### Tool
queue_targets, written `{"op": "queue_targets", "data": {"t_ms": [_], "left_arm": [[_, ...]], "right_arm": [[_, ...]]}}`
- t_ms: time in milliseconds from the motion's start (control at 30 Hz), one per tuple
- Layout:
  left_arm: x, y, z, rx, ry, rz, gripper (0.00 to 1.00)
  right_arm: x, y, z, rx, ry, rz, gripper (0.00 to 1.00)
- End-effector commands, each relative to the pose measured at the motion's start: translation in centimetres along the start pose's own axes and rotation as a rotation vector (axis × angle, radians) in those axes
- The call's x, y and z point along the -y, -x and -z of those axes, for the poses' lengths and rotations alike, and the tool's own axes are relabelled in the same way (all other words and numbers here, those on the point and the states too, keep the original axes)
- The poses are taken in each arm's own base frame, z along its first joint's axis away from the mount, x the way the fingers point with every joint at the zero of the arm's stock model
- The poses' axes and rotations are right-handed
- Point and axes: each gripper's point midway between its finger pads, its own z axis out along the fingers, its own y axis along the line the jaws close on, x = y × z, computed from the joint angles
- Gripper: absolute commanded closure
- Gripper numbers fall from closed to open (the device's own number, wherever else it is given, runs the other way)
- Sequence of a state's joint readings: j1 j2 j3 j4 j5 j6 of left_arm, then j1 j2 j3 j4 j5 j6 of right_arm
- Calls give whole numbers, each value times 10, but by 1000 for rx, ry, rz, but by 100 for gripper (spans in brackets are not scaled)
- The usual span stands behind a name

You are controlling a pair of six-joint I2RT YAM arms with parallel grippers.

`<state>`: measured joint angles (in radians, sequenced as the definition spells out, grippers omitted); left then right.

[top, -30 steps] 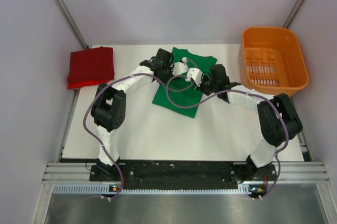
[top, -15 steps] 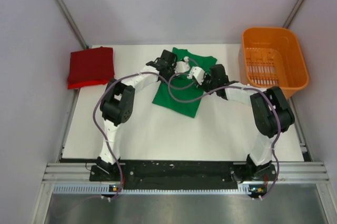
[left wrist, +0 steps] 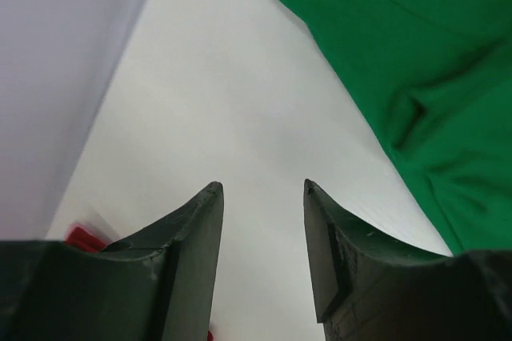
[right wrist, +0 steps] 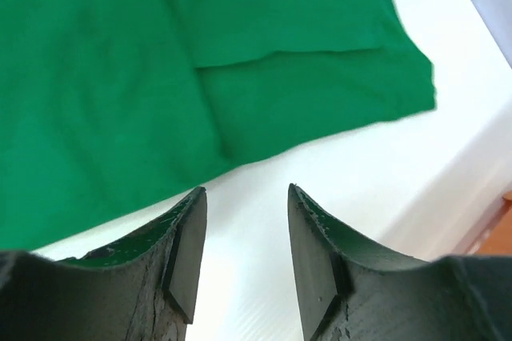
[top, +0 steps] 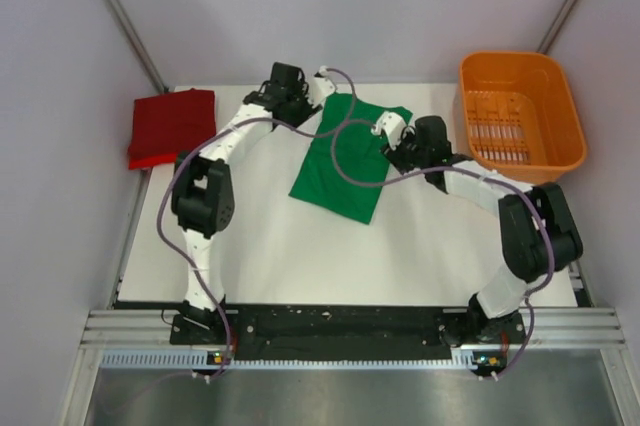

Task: Fold and stack the t-shirts
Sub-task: Fold the folded rectangular tshirt in 1/3 of the way, then grab one side of the 2/3 rectangular tshirt with both arms

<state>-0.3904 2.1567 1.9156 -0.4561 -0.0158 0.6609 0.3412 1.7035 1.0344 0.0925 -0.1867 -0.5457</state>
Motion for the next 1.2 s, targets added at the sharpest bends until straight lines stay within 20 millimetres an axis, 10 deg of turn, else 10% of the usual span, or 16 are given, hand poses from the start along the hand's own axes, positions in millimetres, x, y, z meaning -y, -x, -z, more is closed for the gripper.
{"op": "queue_targets", "data": {"t_ms": [0, 233, 667, 867, 967, 1067, 1167], "left_arm": [[66, 5, 78, 177, -343, -148, 51], [153, -69, 110, 186, -645, -417, 40], [183, -113, 71, 92, -634, -504, 33], [189, -131, 60, 15, -634, -544, 36], [196, -142, 59, -18, -658, -558, 51], [198, -146, 63, -47, -666, -536, 100], [193, -143, 75, -71, -651, -486, 100]], "right_arm": [[-67, 37, 37, 142, 170, 157, 54], [-169, -8, 52, 44, 428, 314, 53], [-188, -50, 33, -189, 447, 412, 56], [-186, -51, 32, -212, 446, 412, 86], [-185, -45, 34, -195, 442, 415, 99], [-183, -40, 38, -181, 439, 411, 100], [-184, -33, 49, -173, 453, 395, 100]]}}
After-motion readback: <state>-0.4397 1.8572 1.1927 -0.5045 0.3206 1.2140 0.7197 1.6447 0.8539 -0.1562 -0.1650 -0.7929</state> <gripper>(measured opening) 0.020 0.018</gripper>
